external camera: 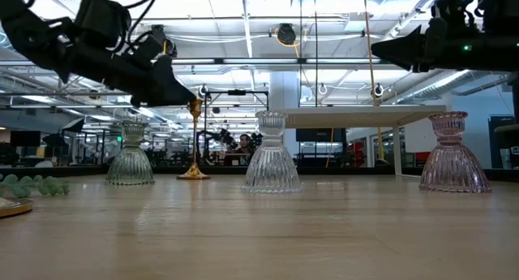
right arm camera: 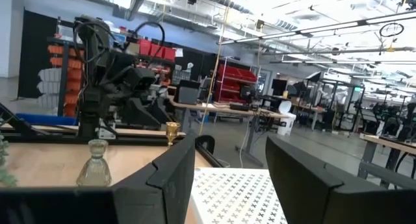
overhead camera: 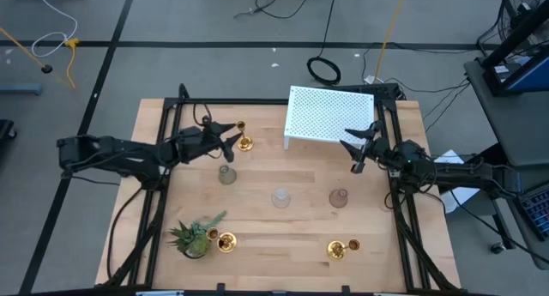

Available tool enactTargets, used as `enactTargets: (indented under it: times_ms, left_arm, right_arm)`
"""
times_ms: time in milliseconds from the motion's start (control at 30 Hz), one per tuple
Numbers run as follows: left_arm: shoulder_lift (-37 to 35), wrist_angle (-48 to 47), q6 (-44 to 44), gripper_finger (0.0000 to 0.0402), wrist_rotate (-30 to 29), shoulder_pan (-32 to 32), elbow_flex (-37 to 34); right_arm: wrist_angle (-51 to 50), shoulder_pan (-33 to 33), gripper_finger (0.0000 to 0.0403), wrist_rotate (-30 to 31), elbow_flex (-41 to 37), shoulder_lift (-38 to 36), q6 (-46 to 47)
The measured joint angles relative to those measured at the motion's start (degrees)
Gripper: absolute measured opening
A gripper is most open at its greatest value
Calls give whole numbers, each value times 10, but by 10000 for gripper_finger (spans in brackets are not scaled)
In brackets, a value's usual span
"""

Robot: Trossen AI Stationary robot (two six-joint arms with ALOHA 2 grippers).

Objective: Pick & Place candle stick holders
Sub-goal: Put the top gold candle holder on the shelf

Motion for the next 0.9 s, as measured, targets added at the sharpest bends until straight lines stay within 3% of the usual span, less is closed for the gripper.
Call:
enactTargets:
  times_ms: [233,400,600,733,900]
  left_arm:
    - [42,22,2,212,8,31,0]
    - [81,79,-2,239,69,51,0]
    - [144,122,5,265,70,58,14]
    - [181,123,23,259,70,60,47]
    - [193,123,29,222,68,60,68]
  right_arm:
    - [4,0,181,0,0,0,0]
    - [14,0,181,0,0,0,-2]
    - [16,0,181,0,0,0,-2]
    - [16,0,180,0,0,0,-2]
    - [13,0,180,0,0,0,-1]
